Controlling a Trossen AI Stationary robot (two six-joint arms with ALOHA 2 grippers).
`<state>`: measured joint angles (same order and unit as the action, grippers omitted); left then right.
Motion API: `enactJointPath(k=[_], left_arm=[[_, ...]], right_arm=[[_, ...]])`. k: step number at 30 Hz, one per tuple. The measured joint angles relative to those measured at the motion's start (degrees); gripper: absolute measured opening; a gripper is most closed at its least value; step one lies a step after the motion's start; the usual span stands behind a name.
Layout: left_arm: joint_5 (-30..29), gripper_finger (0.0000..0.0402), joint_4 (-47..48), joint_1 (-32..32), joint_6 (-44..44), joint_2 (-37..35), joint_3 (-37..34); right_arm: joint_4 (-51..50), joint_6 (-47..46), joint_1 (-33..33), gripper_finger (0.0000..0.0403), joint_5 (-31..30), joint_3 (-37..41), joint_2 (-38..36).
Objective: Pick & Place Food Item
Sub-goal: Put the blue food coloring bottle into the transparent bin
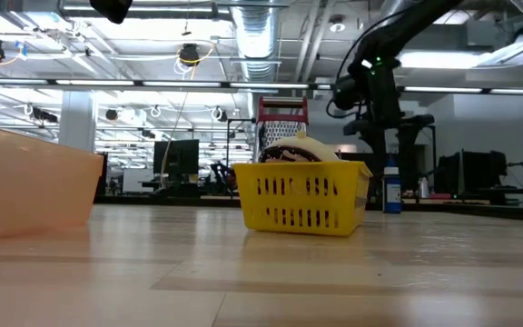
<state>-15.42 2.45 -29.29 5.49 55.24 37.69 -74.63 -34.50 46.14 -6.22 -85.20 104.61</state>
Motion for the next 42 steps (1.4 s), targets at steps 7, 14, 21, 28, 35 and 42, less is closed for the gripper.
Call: enactJointPath(k=[7, 14, 21, 28, 35, 42], left_arm=[[0.2, 0.025, 0.2, -0.6, 0.0, 0.0, 0.0], [0.2, 0.025, 0.1, 0.1, -0.6, 0.0, 0.0], [-0.1, 0.025, 0.1, 2.0, -1.0, 0.0, 0.0], [-0.1, 0.025, 0.0, 2.3, -1.2, 0.0, 0.0], [0.0, 0.025, 0.0, 2.3, -1.2, 0.0, 0.0], [0.0, 0.025, 0.0, 2.3, -1.2, 0.0, 0.0]], right_arm=[[10.1, 1.2, 2.4, 0.023, 2.3, 8.5, -3.8], [18.9, 3.7, 4.9, 0.023, 5.0, 14.7, -7.3], [21.7, 5.1, 5.4, 0.0211, 5.8, 16.3, -8.0], [23.0, 5.6, 5.4, 0.0174, 6.4, 16.3, -8.0], [22.4, 5.6, 5.4, 0.0111, 6.3, 16.2, -8.2], [20.3, 6.1, 3.3, 0.0109, 6.2, 16.2, -8.5]])
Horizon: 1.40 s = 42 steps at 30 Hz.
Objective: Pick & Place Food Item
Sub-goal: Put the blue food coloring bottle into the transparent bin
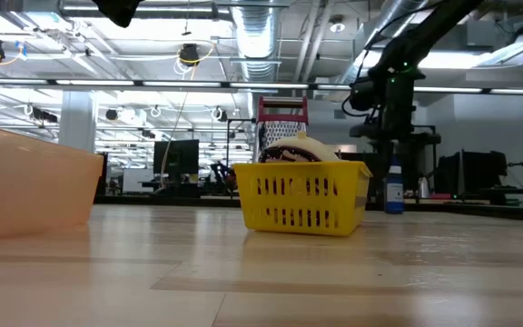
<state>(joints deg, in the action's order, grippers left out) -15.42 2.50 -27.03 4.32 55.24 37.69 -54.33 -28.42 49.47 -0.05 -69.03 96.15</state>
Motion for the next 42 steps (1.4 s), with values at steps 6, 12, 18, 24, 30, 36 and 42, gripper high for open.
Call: enactJointPath(k=[6, 12, 18, 24, 30, 36, 42], left_arm=[[0.0, 0.025, 0.0, 0.0, -0.5, 0.0, 0.0], [0.2, 0.025, 0.0, 0.0, -0.6, 0.0, 0.0], [0.2, 0.025, 0.0, 0.0, 0.5, 0.0, 0.0], [0.2, 0.025, -0.1, -0.8, 0.7, 0.0, 0.0], [0.1, 0.025, -1.3, -0.9, 0.6, 0.0, 0.0], [-0.1, 0.025, -1.5, -0.8, -0.6, 0.0, 0.0], [-0.1, 0.025, -1.5, -0.5, -0.9, 0.0, 0.0]], right_arm=[[-5.4, -0.1, -6.3, 0.0107, 0.8, 0.2, -5.5], [-11.2, -7.2, -19.9, 0.0105, 0.5, 0.2, -15.7], [-12.6, -24.1, -42.6, 0.0105, -1.2, 0.1, -24.3], [-12.6, -46.6, -67.8, 0.0105, -8.2, 0.1, -27.0], [-14.3, -67.2, -86.7, 0.0105, -13.0, 0.1, -26.4], [-22.3, -87.5, -100.2, 0.0105, -13.7, 0.1, -26.4], [-25.1, -101.3, -110.1, 0.0105, -12.7, 0.1, -26.4]])
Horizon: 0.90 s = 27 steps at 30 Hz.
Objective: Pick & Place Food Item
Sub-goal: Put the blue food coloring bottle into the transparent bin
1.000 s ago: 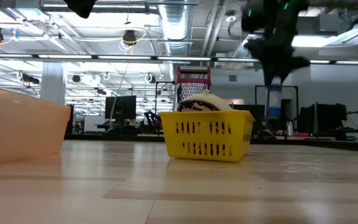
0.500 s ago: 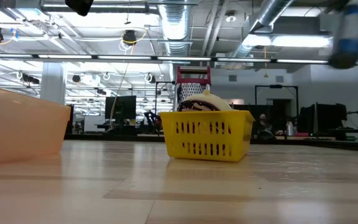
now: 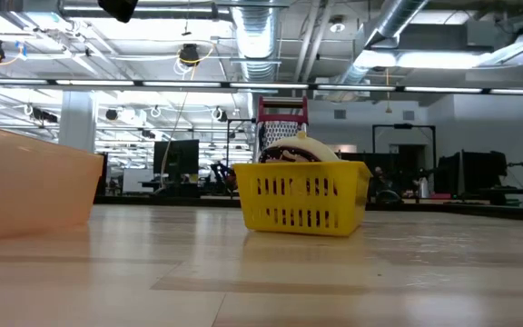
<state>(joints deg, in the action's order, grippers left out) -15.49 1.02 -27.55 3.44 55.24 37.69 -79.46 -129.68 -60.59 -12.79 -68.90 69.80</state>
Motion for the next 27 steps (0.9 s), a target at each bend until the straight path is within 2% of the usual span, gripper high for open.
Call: enactJointPath(k=[5, 10, 27], left_arm=[[0.0, 0.025, 0.0, 0.0, 0.1, 0.0, 0.0], [0.0, 0.025, 0.0, 0.0, 0.4, 0.0, 0.0], [0.2, 0.025, 0.0, 0.0, 0.5, 0.0, 0.0]], right_arm=[[0.0, -0.7, -1.3, 0.0105, 2.6, 0.0, 3.2], [-2.8, -0.8, -1.0, 0.0105, 8.6, 0.0, 7.5], [-3.8, -0.4, -2.8, 0.0105, 10.1, 0.8, 15.8]])
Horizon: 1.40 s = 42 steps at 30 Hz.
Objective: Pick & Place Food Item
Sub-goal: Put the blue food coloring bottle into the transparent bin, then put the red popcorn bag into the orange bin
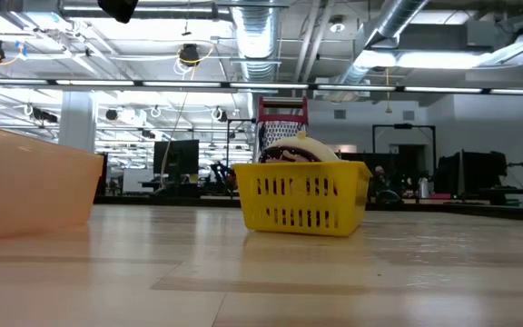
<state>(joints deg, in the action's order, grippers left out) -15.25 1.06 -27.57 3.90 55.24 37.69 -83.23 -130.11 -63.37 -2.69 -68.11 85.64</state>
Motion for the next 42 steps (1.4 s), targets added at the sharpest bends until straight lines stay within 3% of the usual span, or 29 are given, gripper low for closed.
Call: enactJointPath(k=[24, 34, 38, 42], left_arm=[[-0.2, 0.025, 0.0, 0.0, 0.0, 0.0, 0.0], [-0.2, 0.025, 0.0, 0.0, 0.0, 0.0, 0.0], [-0.2, 0.025, 0.0, 0.0, 0.0, 0.0, 0.0], [0.0, 0.025, 0.0, 0.0, 0.0, 0.0, 0.0]], right_arm=[[9.2, 0.2, -0.7, 0.0108, -3.2, 2.8, -0.4], [6.4, 1.5, -0.7, 0.0225, -3.3, 2.8, -0.1], [5.0, 1.6, -0.6, 0.0232, -4.1, 2.8, -0.1], [5.6, 2.6, 0.2, 0.0224, -10.4, 2.8, -0.1]])
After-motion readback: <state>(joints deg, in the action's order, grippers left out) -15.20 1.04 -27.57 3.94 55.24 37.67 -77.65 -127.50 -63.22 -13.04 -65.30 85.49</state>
